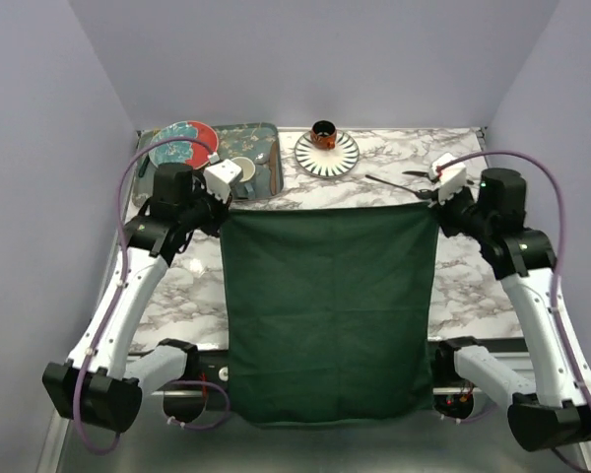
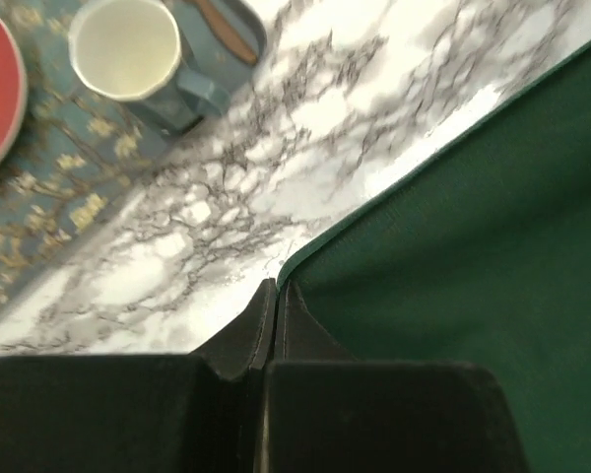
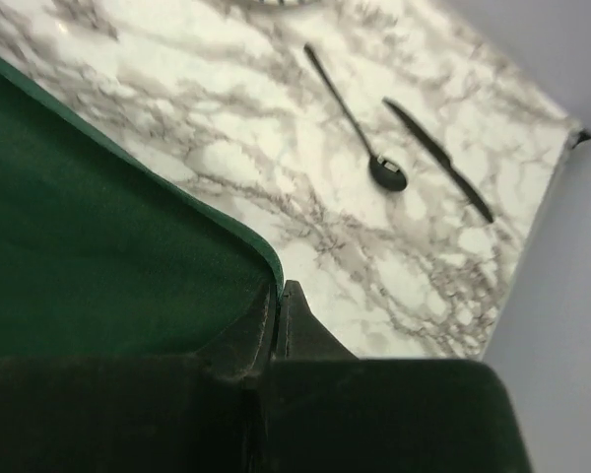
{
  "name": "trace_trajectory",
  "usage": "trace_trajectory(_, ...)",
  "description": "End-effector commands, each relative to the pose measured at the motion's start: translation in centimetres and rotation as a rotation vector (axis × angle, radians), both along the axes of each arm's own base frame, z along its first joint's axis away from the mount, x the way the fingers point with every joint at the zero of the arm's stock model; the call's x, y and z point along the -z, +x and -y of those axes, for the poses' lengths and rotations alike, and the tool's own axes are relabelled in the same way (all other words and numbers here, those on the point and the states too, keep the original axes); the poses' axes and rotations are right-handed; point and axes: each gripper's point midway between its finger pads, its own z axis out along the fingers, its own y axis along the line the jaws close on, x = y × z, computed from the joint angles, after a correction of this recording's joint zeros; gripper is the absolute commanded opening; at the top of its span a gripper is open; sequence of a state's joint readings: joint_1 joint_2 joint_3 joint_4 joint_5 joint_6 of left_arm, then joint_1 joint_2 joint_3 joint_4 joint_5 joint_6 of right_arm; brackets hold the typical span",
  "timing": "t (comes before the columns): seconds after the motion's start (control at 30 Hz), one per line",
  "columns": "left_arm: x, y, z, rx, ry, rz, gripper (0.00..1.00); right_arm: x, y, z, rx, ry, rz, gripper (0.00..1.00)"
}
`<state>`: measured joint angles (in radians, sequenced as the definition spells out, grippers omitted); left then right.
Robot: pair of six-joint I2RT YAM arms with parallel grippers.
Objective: Fold the napkin into a case and place the utensils inside
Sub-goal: Flatten out the crumpled napkin at the center of the board.
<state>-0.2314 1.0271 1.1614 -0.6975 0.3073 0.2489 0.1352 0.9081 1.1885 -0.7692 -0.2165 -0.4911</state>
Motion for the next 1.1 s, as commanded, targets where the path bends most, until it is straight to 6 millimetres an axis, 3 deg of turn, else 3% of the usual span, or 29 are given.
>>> trace_trajectory(0.0,2.5,4.7,-0.1,-0.036,0.054,0.045,0.00,3.7,5.2,0.7,0.044,-0.054,-0.003,0.01)
trace_trajectory(0.03,4.7,5.6,0.1,-0.035,0.067,-0.005,0.00,4.8,5.8,0.5,0.040,-0.055,-0.025,0.01)
trace_trajectory(0.1,6.0,7.2,0.4,-0.038,0.071,-0.018,0.00,6.7,7.3,0.3,0.037,-0.062,-0.054,0.01)
trace_trajectory(0.13,8.0,8.2,0.5,-0.041,0.086,-0.062,0.00,8.7,8.2,0.2,0.036,-0.069,-0.105,0.01)
trace_trajectory(0.23,10.6,11.1,0.6,-0.066,0.105,-0.108,0.00,11.1,10.3,-0.1,0.027,-0.073,-0.157,0.01)
trace_trajectory(0.27,11.1,11.9,0.7,-0.069,0.104,-0.117,0.00,13.4,11.2,-0.3,0.024,-0.082,-0.216,0.01)
trace_trajectory(0.33,12.7,13.7,0.9,-0.076,0.107,-0.154,0.00,14.0,12.9,-0.5,0.027,-0.083,-0.227,0.01)
trace_trajectory(0.4,13.8,14.8,0.5,-0.088,0.108,-0.179,0.00,16.4,14.4,-0.5,0.032,-0.089,-0.286,0.01)
trace_trajectory(0.43,14.5,15.7,0.7,-0.089,0.111,-0.192,0.00,15.8,15.5,-0.6,0.036,-0.086,-0.270,0.01)
trace_trajectory(0.5,15.1,16.6,0.6,-0.092,0.107,-0.196,0.00,17.8,16.5,-0.6,0.036,-0.092,-0.310,0.01)
trace_trajectory(0.67,16.0,18.3,1.2,-0.076,0.097,-0.193,0.00,19.1,19.3,-0.3,0.047,-0.098,-0.324,0.01)
trace_trajectory(0.83,16.7,18.6,1.3,-0.062,0.106,-0.189,0.00,20.3,20.3,-0.3,0.052,-0.099,-0.346,0.01)
trace_trajectory(1.07,16.3,17.1,1.2,-0.004,0.133,-0.172,0.00,18.7,19.5,-0.9,0.015,-0.077,-0.337,0.01)
